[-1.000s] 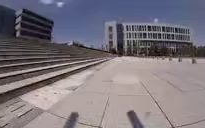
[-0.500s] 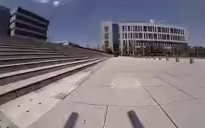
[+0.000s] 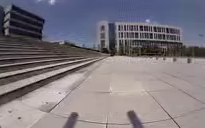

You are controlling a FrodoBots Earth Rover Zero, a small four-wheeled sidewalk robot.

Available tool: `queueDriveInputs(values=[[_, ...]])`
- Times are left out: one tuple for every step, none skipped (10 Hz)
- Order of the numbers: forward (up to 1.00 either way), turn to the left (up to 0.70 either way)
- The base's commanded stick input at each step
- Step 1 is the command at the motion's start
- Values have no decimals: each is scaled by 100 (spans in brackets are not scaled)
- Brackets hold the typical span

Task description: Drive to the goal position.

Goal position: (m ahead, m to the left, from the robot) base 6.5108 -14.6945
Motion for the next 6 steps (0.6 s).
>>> queueDriveInputs(values=[[70,0],[70,0],[70,0],[70,0],[70,0],[70,0]])
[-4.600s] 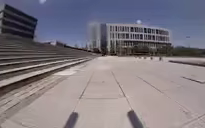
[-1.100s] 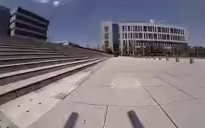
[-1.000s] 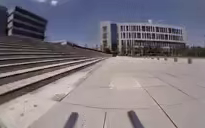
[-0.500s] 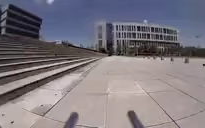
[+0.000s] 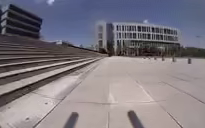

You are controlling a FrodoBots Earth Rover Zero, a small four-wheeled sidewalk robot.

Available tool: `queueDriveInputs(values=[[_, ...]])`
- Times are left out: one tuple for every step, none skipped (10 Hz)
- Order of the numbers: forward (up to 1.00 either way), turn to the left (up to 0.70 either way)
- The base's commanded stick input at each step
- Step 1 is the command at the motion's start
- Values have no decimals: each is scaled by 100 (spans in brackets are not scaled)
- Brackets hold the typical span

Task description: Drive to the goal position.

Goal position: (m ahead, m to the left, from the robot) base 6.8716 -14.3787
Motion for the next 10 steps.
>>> queueDriveInputs(values=[[70,0],[70,0],[70,0],[70,0],[70,0],[70,0],[70,0],[70,0],[70,0],[70,0]])
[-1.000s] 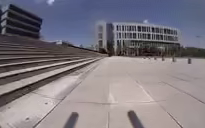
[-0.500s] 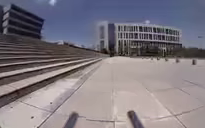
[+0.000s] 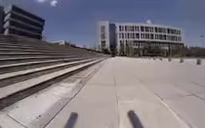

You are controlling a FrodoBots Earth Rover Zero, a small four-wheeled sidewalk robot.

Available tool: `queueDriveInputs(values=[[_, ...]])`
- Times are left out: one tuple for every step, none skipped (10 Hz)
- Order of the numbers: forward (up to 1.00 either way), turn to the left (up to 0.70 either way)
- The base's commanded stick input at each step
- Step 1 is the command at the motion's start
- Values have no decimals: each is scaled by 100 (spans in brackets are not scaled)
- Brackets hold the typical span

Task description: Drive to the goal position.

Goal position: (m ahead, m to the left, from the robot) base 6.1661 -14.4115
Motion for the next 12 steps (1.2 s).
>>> queueDriveInputs(values=[[70,0],[70,0],[70,0],[70,0],[70,0],[70,0],[70,0],[70,0],[70,0],[70,0],[70,0],[70,-14]])
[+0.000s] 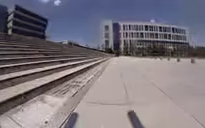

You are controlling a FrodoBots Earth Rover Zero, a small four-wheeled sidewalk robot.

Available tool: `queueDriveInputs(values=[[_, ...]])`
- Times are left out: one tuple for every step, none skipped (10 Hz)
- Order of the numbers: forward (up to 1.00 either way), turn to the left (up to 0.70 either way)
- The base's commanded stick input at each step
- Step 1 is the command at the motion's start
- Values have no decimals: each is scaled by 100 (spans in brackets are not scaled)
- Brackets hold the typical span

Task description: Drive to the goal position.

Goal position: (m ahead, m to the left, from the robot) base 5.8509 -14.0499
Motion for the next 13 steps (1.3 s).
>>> queueDriveInputs(values=[[70,-32],[70,-35],[70,-35],[70,-35],[70,-35],[70,-35],[70,-35],[70,-35],[70,-35],[70,-35],[70,-35],[70,-35],[70,-35]])
